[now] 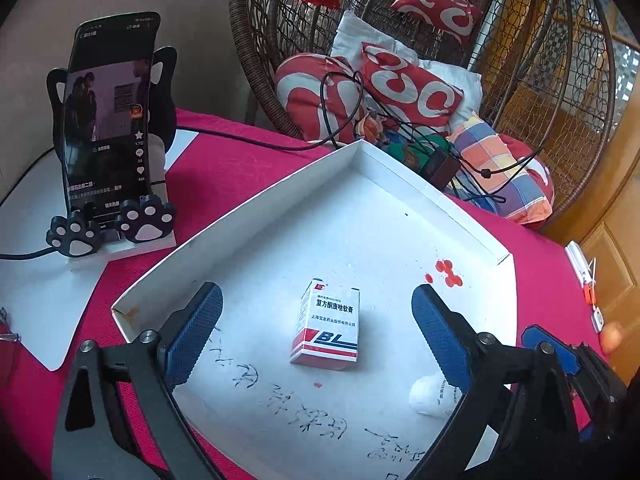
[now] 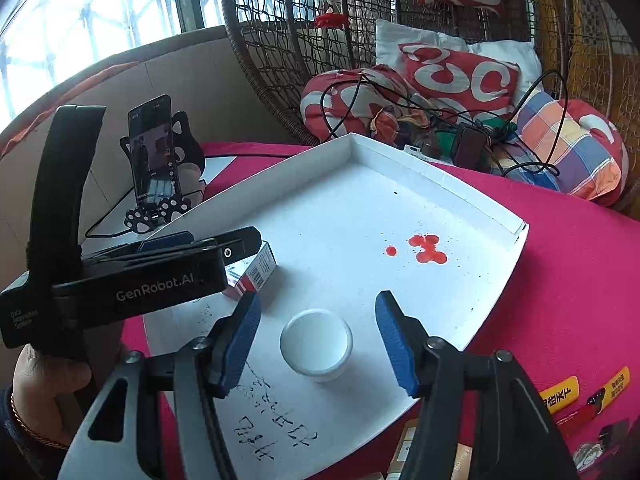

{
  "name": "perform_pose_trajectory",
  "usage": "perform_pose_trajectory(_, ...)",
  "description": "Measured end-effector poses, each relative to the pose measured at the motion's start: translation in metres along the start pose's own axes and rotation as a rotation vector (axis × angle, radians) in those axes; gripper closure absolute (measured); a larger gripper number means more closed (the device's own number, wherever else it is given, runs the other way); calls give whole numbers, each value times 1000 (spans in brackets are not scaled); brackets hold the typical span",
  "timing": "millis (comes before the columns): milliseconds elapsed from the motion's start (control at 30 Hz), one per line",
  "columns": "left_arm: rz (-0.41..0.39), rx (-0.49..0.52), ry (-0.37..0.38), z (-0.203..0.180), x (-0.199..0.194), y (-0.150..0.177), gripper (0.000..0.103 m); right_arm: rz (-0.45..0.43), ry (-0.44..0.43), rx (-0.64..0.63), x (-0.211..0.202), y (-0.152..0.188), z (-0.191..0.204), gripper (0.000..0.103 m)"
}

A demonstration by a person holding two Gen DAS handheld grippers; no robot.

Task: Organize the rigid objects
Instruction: 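Carry the box into the white tray and open the left tool while the right tool sets the bottle there, then move the left tool to the brown tape roll and grasp it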

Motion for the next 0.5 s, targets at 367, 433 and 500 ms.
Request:
perform_pose_trajectory(367, -196, -38, 191, -41, -74, -2, 0, -300, -40, 104, -84, -12, -27, 0)
perform_pose_trajectory(433, -253, -33, 238, -50, -92, -4, 0, -378, -49, 141, -105, -15, -38, 0)
perform_pose_trajectory(500, -254, -11, 274, -60, -102, -5, 0, -454, -59, 176, -127, -18, -50, 0)
Point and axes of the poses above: each gripper's, at about its wrist camera, not at the fingertips, and x roughly the way its jaws point, z to its left, y to its underside, the point moved 10 cm from there along x, roughly the way its jaws point, and after that the axes turned 11 degrees about -x, right-handed, at the moved point
